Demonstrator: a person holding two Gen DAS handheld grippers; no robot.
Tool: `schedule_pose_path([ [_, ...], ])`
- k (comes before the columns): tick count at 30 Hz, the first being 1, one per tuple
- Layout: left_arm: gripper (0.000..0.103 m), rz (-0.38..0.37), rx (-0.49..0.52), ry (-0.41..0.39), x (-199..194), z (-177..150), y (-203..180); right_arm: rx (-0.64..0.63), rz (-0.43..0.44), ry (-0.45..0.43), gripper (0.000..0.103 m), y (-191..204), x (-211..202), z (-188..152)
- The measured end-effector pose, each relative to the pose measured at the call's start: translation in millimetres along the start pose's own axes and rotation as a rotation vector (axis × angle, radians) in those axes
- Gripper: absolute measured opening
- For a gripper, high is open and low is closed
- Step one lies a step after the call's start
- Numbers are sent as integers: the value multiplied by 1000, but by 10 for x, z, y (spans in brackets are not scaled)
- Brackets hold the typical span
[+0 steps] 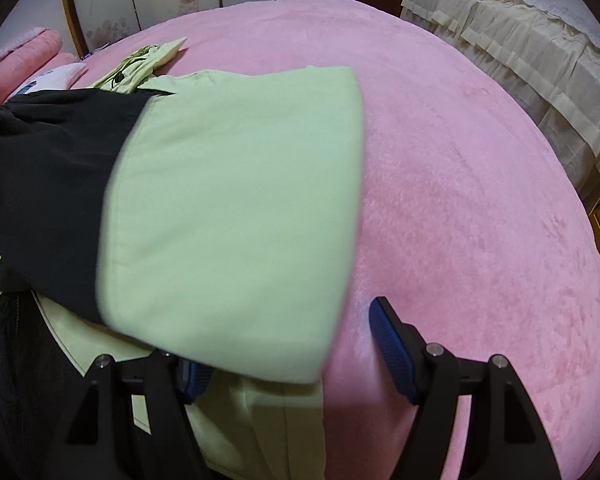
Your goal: Fold large clothes
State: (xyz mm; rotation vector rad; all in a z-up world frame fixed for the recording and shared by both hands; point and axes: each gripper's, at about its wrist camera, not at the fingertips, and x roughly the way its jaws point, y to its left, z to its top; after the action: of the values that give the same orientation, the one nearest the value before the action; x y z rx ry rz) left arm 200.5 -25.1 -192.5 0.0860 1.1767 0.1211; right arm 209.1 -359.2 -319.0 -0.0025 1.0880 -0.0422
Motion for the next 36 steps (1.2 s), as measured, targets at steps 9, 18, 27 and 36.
schedule_pose_path([
  [9,30,61,-55,20,44,-63,574,10,-8,-5,71,0,-12,0],
  [18,30,180,-10,51,527,-243,763,409,81,-21,71,-447,-26,-63],
  [27,48,256,-30,169,1077,-402,966,308,27,-32,71,-381,-313,93],
  [36,55,-120,-154,53,672,-352,726,128,450,-47,18,560,-347,565],
])
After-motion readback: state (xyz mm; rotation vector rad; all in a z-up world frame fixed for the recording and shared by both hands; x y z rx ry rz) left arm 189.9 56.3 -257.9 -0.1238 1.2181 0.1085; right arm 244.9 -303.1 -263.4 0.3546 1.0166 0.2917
